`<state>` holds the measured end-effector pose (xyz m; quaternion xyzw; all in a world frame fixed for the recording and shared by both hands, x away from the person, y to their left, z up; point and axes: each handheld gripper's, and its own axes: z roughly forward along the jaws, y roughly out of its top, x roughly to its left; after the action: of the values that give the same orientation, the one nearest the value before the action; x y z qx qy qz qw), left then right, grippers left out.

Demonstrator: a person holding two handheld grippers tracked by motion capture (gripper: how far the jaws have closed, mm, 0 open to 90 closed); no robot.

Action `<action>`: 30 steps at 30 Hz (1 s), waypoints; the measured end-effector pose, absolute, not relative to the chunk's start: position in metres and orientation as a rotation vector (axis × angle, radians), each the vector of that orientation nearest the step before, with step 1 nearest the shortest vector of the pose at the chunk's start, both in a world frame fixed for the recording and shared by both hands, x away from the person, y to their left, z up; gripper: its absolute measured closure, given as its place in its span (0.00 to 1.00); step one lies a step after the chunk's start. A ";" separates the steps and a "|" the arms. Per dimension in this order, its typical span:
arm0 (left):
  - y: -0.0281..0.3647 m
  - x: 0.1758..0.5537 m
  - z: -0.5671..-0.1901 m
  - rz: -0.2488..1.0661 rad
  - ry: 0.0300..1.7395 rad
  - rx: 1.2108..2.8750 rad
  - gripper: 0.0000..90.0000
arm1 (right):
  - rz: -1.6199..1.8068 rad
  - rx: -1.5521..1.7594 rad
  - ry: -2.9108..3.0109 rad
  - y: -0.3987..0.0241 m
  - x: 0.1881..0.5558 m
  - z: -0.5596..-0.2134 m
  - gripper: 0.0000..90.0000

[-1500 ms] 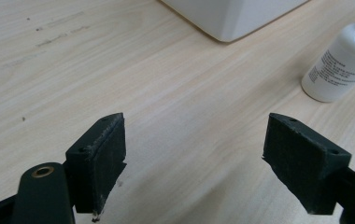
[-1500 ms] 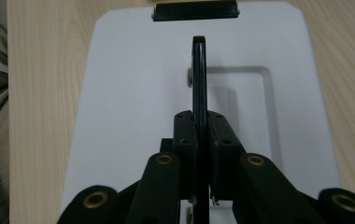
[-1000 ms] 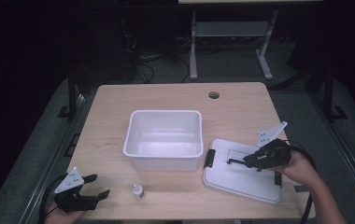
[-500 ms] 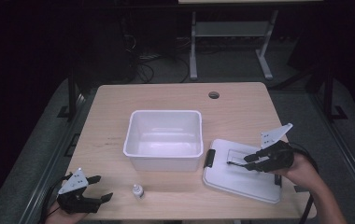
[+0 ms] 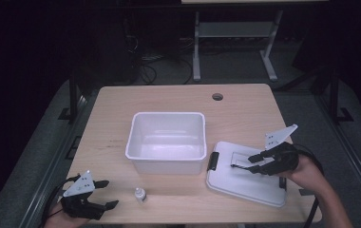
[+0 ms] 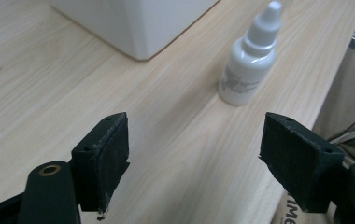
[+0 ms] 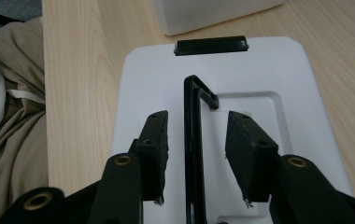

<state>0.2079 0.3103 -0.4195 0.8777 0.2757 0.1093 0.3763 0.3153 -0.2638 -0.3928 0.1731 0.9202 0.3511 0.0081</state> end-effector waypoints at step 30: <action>0.272 0.224 -0.410 0.137 0.546 2.361 0.33 | 1.109 0.580 2.850 -0.269 0.315 -0.390 0.52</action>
<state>0.2242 0.2715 -0.4104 0.9113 0.2108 0.0528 0.3498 0.3150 -0.2693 -0.3898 0.1863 0.9155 0.3562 0.0142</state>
